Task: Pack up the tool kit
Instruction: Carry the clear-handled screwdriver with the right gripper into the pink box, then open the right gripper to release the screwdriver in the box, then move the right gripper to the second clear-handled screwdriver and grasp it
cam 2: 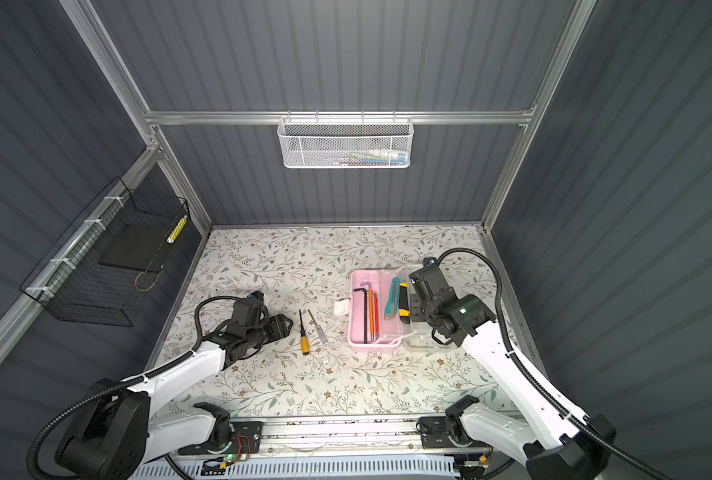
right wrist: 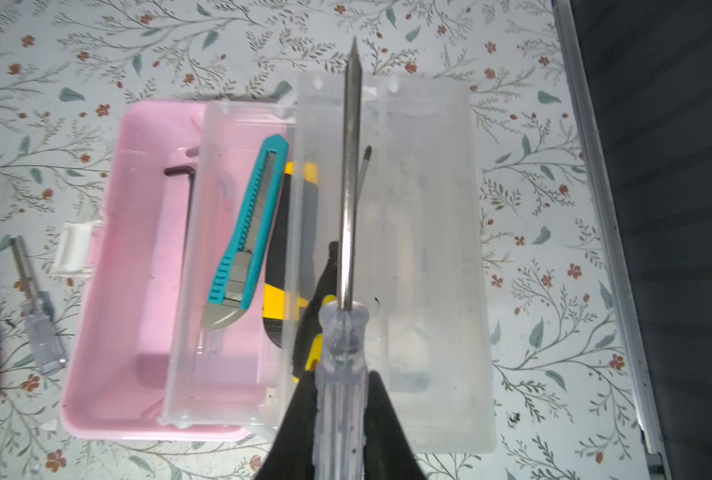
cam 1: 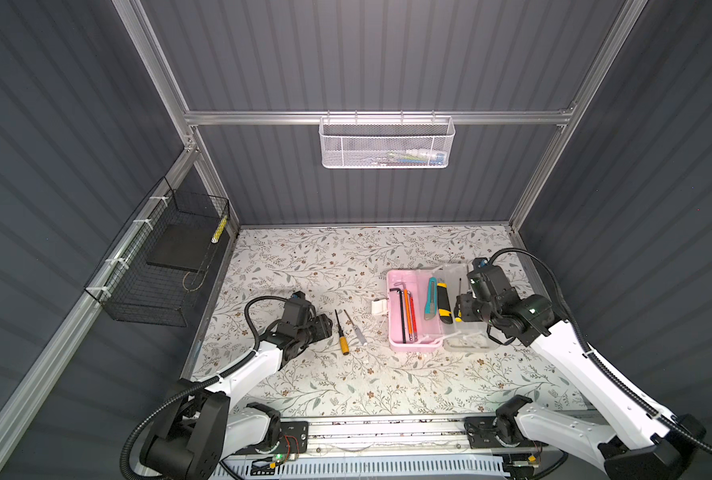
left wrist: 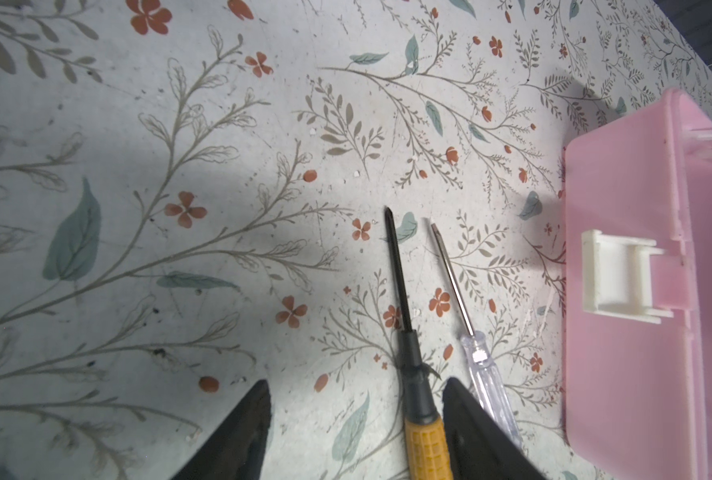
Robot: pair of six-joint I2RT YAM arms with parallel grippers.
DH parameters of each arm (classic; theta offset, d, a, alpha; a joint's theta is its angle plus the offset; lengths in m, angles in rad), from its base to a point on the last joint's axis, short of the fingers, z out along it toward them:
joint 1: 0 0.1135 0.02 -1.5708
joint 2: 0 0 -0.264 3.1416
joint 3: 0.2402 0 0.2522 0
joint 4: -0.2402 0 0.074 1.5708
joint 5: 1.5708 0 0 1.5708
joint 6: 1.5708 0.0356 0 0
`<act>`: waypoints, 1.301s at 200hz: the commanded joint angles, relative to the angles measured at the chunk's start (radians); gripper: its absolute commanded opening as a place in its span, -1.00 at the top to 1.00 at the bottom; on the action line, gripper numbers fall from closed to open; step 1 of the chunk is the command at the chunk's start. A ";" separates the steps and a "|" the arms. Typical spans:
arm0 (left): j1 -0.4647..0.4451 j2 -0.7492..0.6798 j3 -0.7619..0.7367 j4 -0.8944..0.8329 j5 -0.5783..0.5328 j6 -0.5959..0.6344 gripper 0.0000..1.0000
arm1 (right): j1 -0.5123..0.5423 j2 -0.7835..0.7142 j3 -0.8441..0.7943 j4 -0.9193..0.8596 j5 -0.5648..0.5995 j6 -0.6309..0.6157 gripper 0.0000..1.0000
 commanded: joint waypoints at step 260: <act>0.005 0.019 0.010 0.020 0.025 0.021 -0.33 | -0.072 0.098 -0.019 0.072 -0.102 0.016 0.26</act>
